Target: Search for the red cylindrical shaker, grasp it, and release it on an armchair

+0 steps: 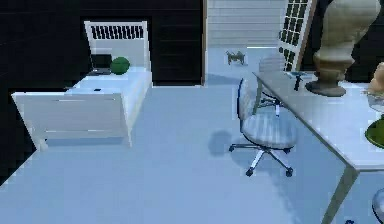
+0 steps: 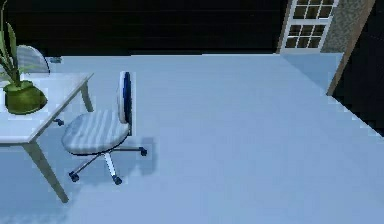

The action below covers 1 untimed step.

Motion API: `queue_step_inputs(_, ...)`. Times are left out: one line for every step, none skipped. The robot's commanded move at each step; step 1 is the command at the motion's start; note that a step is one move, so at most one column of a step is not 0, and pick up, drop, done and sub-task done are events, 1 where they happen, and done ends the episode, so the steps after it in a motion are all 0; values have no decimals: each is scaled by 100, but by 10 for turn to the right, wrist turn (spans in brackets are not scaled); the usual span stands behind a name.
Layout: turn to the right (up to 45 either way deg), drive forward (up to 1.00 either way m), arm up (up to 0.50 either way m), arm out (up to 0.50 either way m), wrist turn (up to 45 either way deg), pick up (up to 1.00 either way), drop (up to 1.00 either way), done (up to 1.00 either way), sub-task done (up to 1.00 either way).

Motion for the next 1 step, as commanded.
queue_step_inputs(0, 100, 0, 0, 0, 0, 0, 0, 0)
